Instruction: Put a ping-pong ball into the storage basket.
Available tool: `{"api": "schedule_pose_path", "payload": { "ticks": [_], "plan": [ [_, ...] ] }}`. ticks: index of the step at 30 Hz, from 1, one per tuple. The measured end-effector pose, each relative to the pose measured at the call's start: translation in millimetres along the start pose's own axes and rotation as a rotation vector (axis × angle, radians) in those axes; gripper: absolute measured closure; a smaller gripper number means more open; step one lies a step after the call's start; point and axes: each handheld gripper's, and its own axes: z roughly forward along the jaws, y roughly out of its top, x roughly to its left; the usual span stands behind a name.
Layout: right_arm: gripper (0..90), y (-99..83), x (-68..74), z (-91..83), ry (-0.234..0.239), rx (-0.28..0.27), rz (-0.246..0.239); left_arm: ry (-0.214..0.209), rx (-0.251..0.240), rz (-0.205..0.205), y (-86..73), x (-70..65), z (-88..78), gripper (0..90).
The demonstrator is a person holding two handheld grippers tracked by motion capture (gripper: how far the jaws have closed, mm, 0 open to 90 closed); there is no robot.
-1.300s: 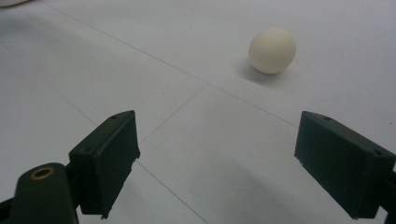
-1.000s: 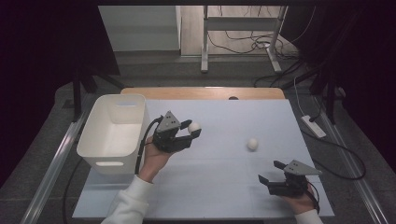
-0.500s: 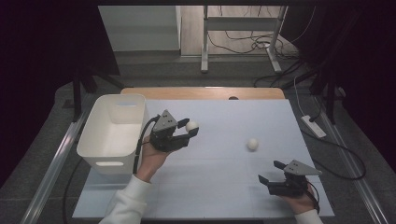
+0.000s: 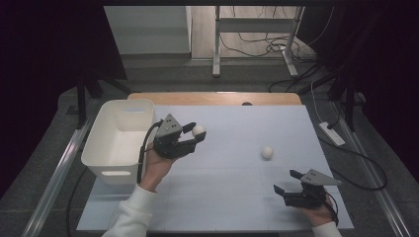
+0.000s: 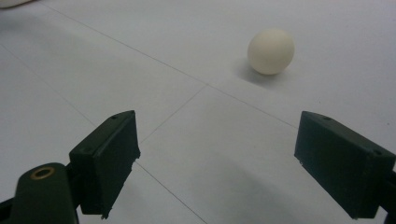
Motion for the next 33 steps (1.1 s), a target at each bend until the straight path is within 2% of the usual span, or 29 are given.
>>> {"api": "schedule_pose_path", "payload": {
  "ticks": [33],
  "plan": [
    [13.9, 0.6, 0.3, -0.7, -0.002, -0.004, 0.002, 0.062, -0.036, -0.017, 6.5, 16.3, -20.1, 50.3]
  ]
}}
